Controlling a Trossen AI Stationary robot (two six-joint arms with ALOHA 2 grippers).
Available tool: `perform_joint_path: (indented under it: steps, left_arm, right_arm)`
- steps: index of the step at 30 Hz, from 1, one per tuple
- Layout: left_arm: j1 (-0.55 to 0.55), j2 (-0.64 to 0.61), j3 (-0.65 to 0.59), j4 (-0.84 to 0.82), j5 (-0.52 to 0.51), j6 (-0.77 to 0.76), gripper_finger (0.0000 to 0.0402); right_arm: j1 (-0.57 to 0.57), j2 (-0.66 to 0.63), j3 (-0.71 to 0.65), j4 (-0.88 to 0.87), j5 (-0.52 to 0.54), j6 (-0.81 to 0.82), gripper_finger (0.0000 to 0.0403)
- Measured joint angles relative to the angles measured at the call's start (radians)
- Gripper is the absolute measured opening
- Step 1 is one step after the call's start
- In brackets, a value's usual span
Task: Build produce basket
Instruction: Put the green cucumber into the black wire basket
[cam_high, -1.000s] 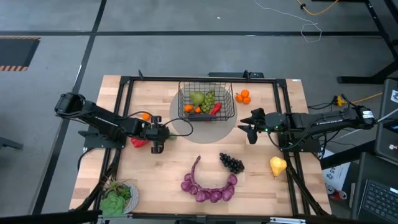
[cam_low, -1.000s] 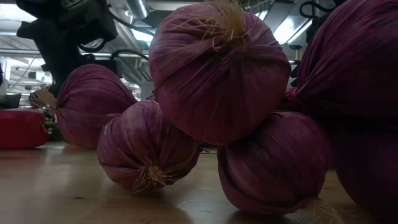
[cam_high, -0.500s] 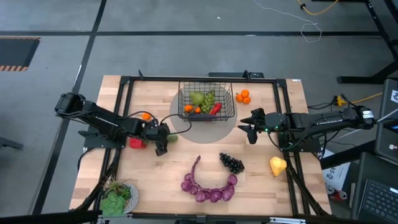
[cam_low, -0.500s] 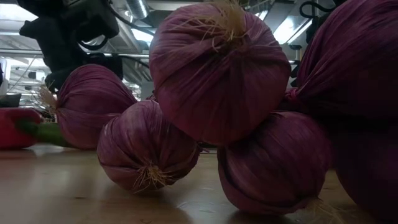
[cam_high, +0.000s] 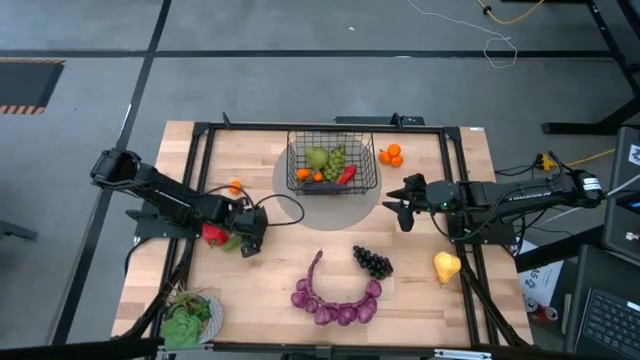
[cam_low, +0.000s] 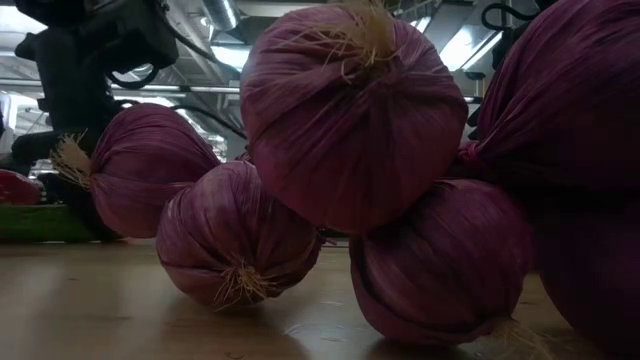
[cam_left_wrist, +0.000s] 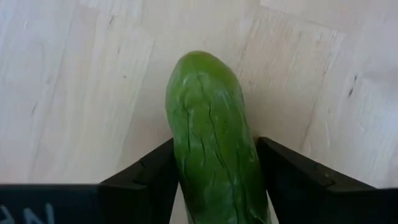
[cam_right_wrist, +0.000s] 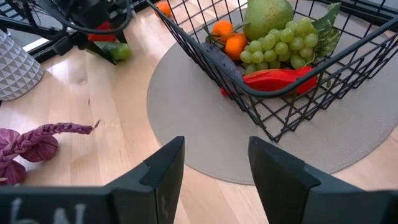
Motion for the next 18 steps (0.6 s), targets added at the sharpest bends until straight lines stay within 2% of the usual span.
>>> perform_joint_path:
  steps: [9, 14, 16, 18]
  left_arm:
    - [-0.011, 0.004, 0.000, 0.001, -0.014, -0.003, 0.0200]
    - [-0.011, 0.004, 0.000, 0.010, -0.015, -0.019, 0.0151]
    - [-0.014, 0.004, -0.001, 0.013, -0.062, -0.061, 0.0122]
    - [-0.016, 0.008, -0.002, 0.030, -0.164, -0.145, 0.0111]
  right_arm:
    - [0.000, 0.000, 0.000, -0.005, 0.000, 0.001, 0.0181]
    - [0.000, 0.000, 0.000, -0.005, 0.000, 0.002, 0.0181]
    - [0.000, 0.000, 0.000, -0.005, 0.000, 0.002, 0.0181]
    - [0.000, 0.000, 0.000, -0.005, 0.000, 0.002, 0.0181]
